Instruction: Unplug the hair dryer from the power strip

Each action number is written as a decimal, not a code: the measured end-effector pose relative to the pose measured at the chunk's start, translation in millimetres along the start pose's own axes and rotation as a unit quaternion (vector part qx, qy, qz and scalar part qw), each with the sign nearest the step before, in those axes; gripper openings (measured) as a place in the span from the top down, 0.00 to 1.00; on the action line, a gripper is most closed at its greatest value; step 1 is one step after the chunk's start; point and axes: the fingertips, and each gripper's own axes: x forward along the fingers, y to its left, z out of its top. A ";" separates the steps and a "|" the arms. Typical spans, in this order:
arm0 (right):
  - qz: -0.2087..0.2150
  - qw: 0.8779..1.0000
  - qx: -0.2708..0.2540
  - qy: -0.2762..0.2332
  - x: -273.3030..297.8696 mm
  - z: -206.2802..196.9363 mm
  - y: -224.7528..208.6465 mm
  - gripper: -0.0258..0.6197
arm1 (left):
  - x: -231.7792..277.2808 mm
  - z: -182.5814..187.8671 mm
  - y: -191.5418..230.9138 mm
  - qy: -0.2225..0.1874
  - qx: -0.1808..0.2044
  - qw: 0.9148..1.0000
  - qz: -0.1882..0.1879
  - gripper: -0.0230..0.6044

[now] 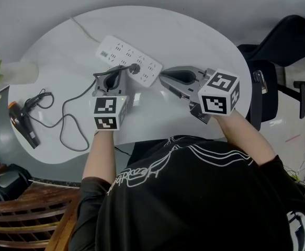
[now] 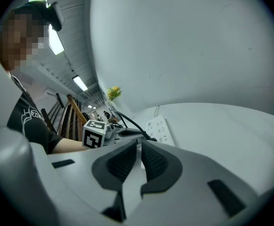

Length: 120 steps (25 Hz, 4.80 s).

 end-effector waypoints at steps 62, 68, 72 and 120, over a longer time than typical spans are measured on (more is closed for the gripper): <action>-0.106 0.960 -0.251 0.068 98.2 6.4 -7.5 0.92 | 4.1 -1.4 2.9 0.007 0.027 1.000 0.011 0.96; -0.095 0.981 -0.161 0.044 93.5 9.3 -21.3 0.92 | 5.3 -1.1 1.6 0.013 0.049 0.999 0.011 0.96; -0.100 0.977 -0.184 0.049 93.6 10.2 -18.9 0.92 | 5.6 -1.0 1.6 0.013 0.045 0.999 0.013 0.96; -0.109 0.968 -0.217 0.069 90.6 10.3 -16.0 0.92 | 10.1 1.0 -2.2 0.031 0.068 0.997 0.010 0.96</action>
